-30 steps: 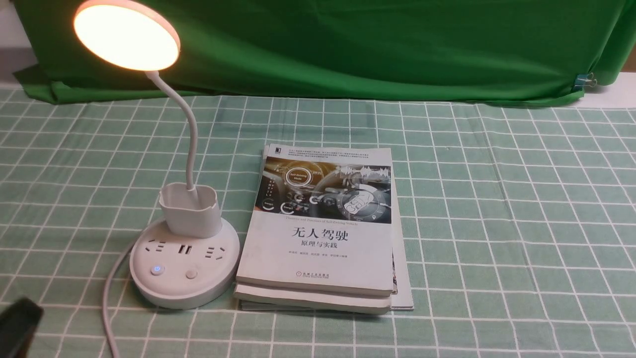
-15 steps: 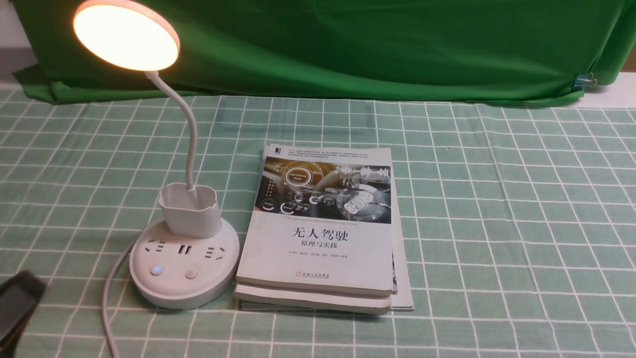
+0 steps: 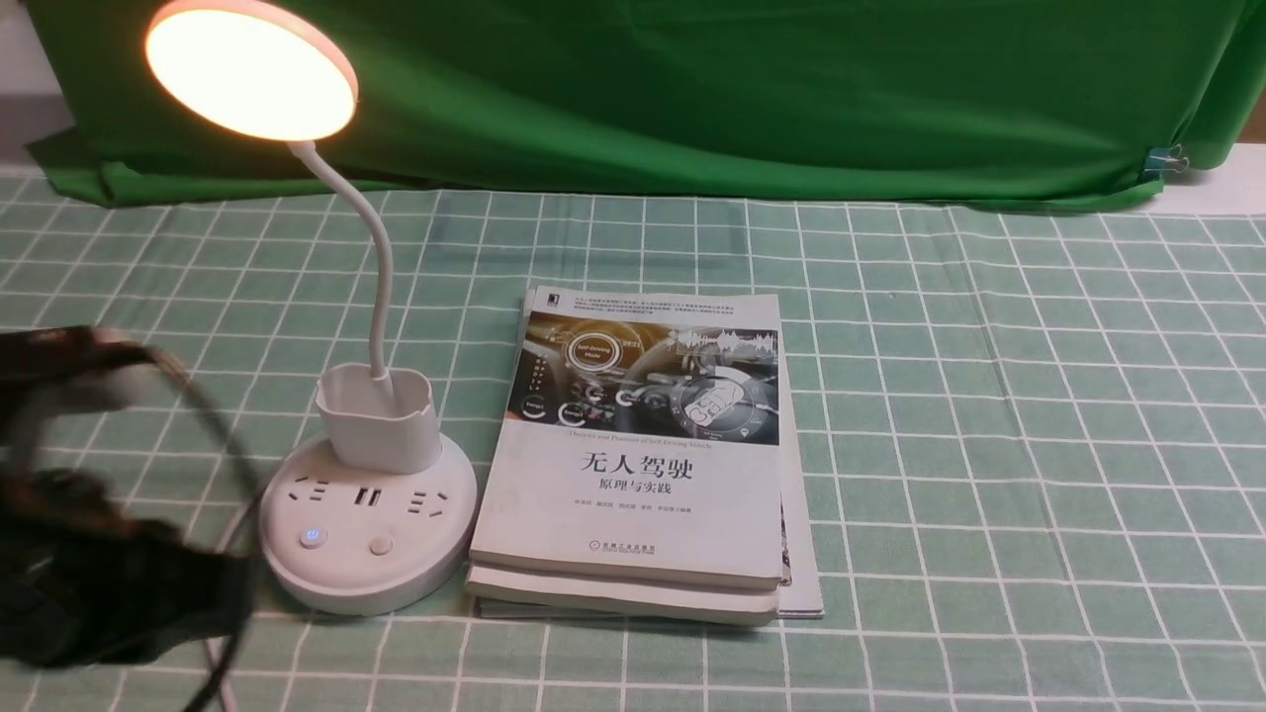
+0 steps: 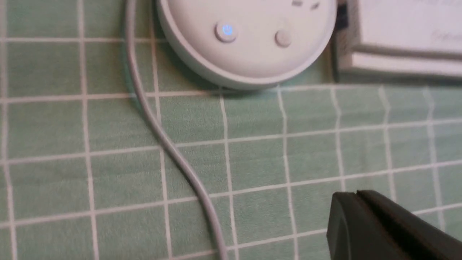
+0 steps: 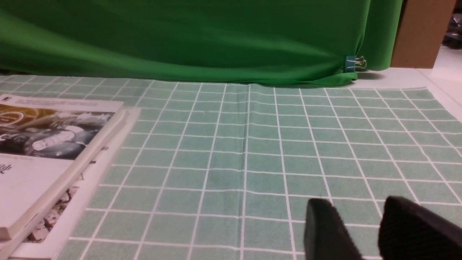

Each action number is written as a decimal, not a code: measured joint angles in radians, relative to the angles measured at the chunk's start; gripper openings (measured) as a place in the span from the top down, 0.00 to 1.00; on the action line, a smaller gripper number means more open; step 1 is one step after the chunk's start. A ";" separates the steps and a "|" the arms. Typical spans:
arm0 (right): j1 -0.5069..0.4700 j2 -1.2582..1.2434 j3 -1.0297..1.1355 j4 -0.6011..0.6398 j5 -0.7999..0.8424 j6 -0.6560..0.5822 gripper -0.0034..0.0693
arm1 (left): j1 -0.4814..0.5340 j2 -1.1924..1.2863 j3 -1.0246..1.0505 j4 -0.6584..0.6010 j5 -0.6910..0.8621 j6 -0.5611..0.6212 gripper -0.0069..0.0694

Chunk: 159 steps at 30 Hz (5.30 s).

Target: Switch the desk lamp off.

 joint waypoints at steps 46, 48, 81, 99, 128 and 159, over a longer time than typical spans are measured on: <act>0.000 0.000 0.000 0.000 0.000 0.000 0.62 | -0.213 0.678 -0.433 0.253 0.091 -0.126 0.91; 0.000 0.000 0.000 0.000 0.000 0.000 0.62 | -0.211 0.659 -0.433 0.269 0.067 -0.127 0.91; 0.000 0.000 0.000 0.000 0.000 0.000 0.62 | -0.176 0.650 -0.421 0.246 0.008 -0.138 0.91; 0.000 0.000 0.000 0.000 0.000 0.000 0.62 | -0.176 0.679 -0.400 0.249 -0.001 -0.139 0.91; 0.000 0.000 0.000 0.000 0.000 0.000 0.62 | -0.176 0.617 -0.388 0.226 0.028 -0.141 0.91; 0.000 0.000 0.000 0.000 0.000 0.000 0.62 | -0.176 -0.728 0.512 0.186 -0.531 -0.141 0.91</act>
